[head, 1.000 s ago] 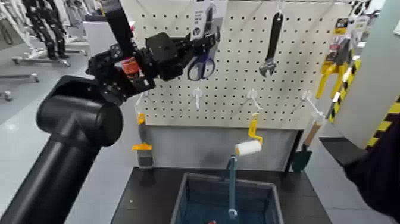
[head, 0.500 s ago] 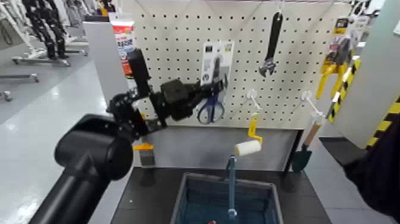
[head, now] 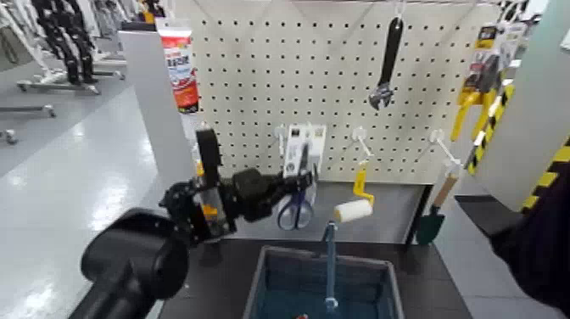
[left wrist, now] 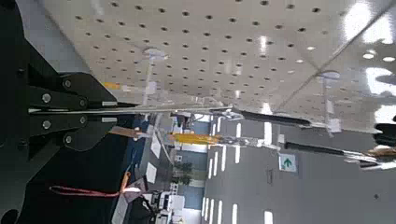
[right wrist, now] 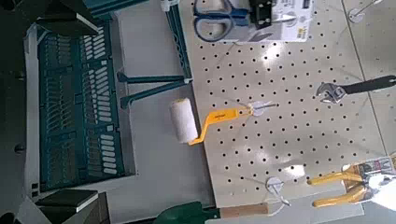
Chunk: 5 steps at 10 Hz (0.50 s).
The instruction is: Put the blue scissors into the crate.
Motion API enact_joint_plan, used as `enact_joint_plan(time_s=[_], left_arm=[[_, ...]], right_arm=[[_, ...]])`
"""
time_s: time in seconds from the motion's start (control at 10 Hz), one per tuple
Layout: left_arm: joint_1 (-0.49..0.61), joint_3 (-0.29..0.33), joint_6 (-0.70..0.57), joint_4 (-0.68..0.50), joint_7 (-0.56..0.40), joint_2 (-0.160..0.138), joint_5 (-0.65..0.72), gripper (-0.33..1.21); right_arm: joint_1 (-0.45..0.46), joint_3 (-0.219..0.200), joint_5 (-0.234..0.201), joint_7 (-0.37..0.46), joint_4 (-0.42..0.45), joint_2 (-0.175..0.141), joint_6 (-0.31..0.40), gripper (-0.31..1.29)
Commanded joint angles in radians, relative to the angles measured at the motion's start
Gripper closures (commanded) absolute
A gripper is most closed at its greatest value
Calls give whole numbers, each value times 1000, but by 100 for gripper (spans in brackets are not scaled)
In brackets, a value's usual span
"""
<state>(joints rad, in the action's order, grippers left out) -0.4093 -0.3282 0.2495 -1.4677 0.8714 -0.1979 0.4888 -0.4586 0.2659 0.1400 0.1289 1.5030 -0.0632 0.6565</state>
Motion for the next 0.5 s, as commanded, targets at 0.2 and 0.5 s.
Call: enact_joint_plan(time_s=[0.2,0.5], left_arm=[[43,-38,4,66,1,-9,-4,115],[52,-61,-12,128,5,-5,-2,115]], right_arm=[[0,-2,0,0,-1,2,0,8],[0,-2,0,0,-1,2,0,8]])
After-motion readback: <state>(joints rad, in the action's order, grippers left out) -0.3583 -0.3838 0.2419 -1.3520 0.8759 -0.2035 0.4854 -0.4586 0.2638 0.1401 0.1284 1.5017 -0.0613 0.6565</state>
